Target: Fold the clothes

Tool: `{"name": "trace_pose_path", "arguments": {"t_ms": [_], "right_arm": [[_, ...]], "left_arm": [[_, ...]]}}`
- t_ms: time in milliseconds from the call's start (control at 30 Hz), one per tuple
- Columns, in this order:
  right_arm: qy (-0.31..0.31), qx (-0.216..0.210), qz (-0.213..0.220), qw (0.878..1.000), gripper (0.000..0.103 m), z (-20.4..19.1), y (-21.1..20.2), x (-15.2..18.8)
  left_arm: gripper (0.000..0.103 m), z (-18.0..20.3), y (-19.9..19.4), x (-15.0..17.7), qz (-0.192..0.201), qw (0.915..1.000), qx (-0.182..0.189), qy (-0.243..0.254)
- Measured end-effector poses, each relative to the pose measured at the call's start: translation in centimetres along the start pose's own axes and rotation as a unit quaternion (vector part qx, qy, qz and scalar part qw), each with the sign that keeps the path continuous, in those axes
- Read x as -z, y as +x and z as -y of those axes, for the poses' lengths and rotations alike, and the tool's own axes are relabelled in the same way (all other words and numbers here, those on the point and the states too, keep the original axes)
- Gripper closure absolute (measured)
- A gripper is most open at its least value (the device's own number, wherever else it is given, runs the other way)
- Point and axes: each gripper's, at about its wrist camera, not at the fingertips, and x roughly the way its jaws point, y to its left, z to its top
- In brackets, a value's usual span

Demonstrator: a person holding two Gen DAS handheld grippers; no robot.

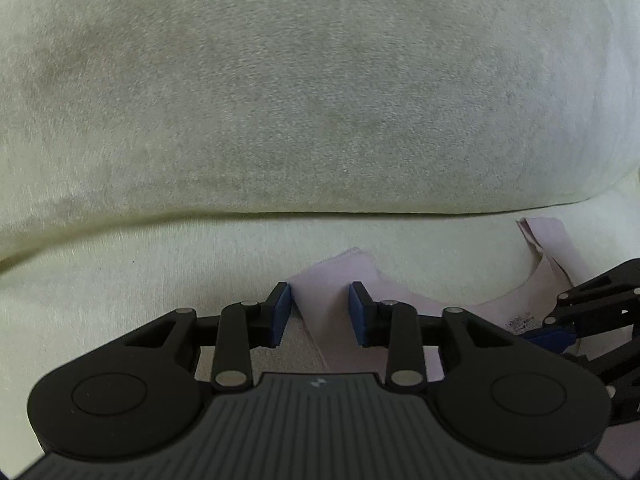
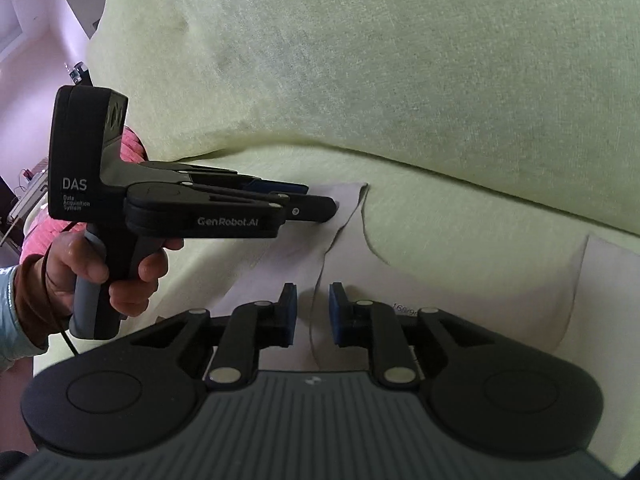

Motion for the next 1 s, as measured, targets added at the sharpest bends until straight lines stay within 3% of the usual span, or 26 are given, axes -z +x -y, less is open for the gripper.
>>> {"name": "trace_pose_path", "arguments": {"t_ms": [200,267,300,400,500,567,667,733,800,867,933,1000], "right_arm": [[0.035,-0.017,0.005,0.999,0.091,0.6,2.4,-0.8],[0.037,-0.003,0.010,0.999,0.103,0.6,3.4,-1.2],[0.036,0.005,0.011,0.999,0.103,0.6,3.6,-1.3],[0.015,0.052,0.020,0.998,0.103,-0.3,3.3,-1.5],[-0.016,0.140,0.033,0.989,0.103,-1.8,3.0,-1.5],[0.002,0.125,0.040,0.991,0.097,-1.9,2.5,-1.5],[-0.002,0.083,0.037,0.996,0.097,-2.8,2.6,-1.3],[-0.008,0.094,0.017,0.995,0.102,-3.3,3.5,-0.8],[-0.007,0.119,0.027,0.993,0.103,-3.3,3.2,-0.3],[-0.009,0.123,0.044,0.991,0.097,-3.7,2.3,-0.3],[-0.011,0.116,0.057,0.992,0.097,-4.1,1.6,-0.3],[-0.008,0.117,0.040,0.992,0.098,-4.1,2.4,0.1]], "left_arm": [[0.062,-0.6,0.0,0.7,0.003,1.0000,0.001,-0.001],[0.061,-1.0,0.7,0.9,0.001,1.0000,-0.001,0.003],[0.061,-1.0,0.9,0.8,0.000,1.0000,-0.003,0.005],[0.060,-1.0,1.0,0.6,-0.002,0.9999,-0.009,0.009],[0.060,-0.9,0.9,0.4,-0.005,0.9999,-0.013,0.010],[0.060,-0.7,1.0,0.2,-0.006,0.9998,-0.014,0.013],[0.060,-0.4,0.9,0.0,-0.007,0.9995,-0.023,0.020],[0.067,-0.2,0.5,-0.1,-0.007,0.9987,-0.040,0.032],[0.067,0.0,-0.1,-0.3,-0.003,0.9980,-0.049,0.040],[0.067,0.0,-1.2,-0.5,0.005,0.9980,-0.046,0.042],[0.067,0.2,-1.8,-0.5,0.008,0.9994,-0.020,0.027],[0.067,1.0,-1.7,-0.3,0.001,0.9995,-0.008,0.030]]}}
